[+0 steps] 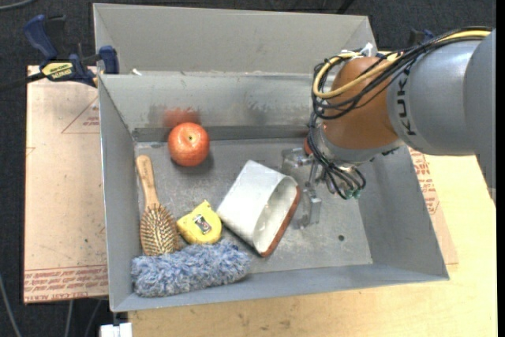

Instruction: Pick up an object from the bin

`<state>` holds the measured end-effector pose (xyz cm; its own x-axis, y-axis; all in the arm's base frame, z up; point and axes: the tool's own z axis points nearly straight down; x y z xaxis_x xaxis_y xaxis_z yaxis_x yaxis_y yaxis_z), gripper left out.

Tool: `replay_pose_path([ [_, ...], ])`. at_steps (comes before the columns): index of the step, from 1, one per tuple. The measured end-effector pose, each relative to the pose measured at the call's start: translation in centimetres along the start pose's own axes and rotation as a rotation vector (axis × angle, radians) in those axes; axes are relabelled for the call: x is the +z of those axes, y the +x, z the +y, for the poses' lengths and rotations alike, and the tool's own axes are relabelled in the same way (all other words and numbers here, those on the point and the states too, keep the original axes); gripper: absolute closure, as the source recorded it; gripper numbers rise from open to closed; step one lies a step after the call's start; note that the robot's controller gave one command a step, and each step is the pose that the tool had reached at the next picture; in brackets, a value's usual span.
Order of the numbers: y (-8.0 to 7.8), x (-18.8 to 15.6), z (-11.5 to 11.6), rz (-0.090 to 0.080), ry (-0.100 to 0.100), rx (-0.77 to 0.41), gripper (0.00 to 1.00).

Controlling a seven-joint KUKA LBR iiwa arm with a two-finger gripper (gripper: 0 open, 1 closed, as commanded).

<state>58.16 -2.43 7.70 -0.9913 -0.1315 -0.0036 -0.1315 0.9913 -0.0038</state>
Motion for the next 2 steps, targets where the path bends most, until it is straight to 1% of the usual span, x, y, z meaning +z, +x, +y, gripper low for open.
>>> replay_pose_path([
  [1, -0.9, 0.1, 2.5, -0.006, -0.003, -0.112, 0.00],
  [2, -0.4, 0.2, 3.7, -0.005, -0.002, -0.367, 0.00],
])
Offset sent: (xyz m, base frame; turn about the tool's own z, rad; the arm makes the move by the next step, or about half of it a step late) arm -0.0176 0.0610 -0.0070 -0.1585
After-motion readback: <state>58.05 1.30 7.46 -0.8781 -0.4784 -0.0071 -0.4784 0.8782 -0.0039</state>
